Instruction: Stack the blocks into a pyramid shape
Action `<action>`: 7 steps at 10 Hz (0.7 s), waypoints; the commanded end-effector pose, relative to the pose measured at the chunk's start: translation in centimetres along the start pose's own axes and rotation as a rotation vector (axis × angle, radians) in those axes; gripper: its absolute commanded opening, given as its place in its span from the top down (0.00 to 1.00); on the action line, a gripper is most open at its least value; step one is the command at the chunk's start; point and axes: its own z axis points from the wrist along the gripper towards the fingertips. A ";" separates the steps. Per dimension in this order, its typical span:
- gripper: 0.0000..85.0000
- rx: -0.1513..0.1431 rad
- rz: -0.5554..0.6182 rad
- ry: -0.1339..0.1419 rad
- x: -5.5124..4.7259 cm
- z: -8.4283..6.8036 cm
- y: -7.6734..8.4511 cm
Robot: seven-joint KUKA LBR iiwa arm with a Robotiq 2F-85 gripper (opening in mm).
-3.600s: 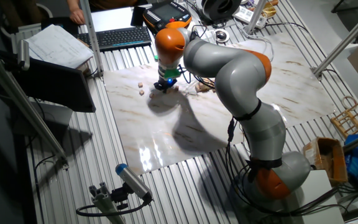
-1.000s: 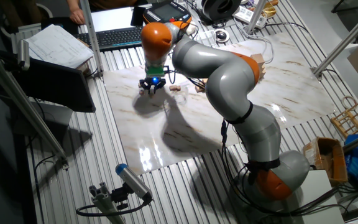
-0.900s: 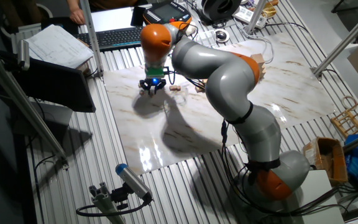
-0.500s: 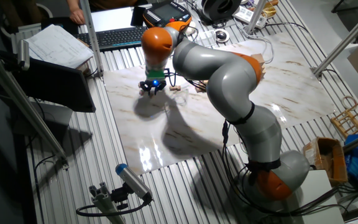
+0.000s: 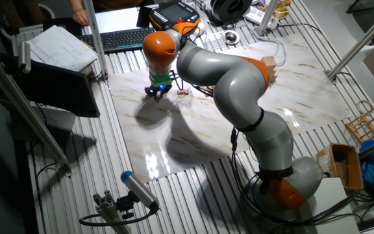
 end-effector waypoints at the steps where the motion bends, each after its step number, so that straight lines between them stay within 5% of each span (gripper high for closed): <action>1: 0.60 -0.001 -0.071 0.000 0.0 0.0 0.0; 7: 0.60 0.004 -0.134 -0.001 -0.3 1.0 0.1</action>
